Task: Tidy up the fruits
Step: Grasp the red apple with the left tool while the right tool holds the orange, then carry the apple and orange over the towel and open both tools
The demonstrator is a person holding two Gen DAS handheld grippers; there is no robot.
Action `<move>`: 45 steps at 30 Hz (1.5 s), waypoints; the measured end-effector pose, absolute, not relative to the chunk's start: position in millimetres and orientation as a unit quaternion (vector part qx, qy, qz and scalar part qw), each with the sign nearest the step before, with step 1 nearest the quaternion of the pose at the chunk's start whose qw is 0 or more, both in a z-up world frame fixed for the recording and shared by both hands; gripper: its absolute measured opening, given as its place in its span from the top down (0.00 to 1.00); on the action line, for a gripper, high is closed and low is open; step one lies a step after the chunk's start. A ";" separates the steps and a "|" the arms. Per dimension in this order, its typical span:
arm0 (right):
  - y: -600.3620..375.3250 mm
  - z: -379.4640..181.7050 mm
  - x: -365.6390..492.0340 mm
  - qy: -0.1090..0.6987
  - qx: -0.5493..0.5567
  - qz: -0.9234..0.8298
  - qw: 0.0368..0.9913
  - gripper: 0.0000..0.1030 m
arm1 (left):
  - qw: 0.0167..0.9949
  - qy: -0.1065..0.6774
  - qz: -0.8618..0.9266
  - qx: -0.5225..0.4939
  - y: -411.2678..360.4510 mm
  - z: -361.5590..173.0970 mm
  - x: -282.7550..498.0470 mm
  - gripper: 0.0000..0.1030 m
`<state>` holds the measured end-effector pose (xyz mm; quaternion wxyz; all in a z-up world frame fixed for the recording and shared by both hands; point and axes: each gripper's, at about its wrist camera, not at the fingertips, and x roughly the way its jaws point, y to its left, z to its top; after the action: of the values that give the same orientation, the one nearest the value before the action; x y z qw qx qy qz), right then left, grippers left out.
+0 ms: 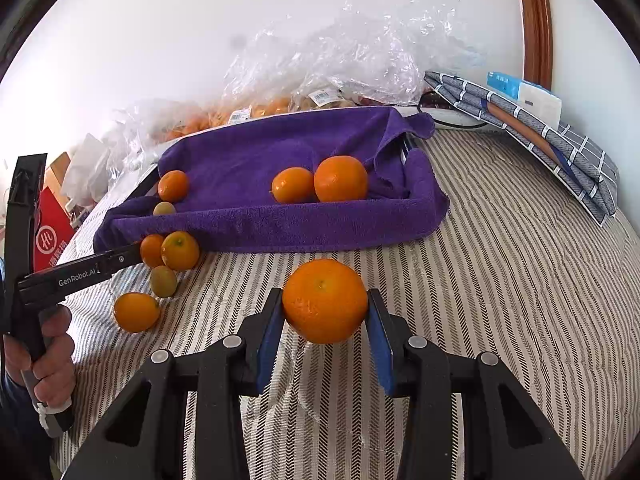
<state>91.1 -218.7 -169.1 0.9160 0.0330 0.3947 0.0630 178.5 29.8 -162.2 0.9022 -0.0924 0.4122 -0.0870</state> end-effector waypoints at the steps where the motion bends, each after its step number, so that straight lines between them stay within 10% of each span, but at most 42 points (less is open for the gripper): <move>1: -218.8 -169.4 91.4 0.395 0.034 0.063 0.916 0.61 | 0.902 0.411 -0.090 -0.099 32.1 -162.5 178.3 0.78; 45: -215.9 -152.3 81.9 0.366 0.042 0.070 0.927 0.61 | 0.933 0.305 -0.111 -0.153 53.1 -133.8 142.0 0.78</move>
<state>81.9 -215.9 -152.3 0.9271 0.0417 0.3657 0.0702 142.0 53.1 -133.8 0.9332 -0.1534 0.3054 -0.1107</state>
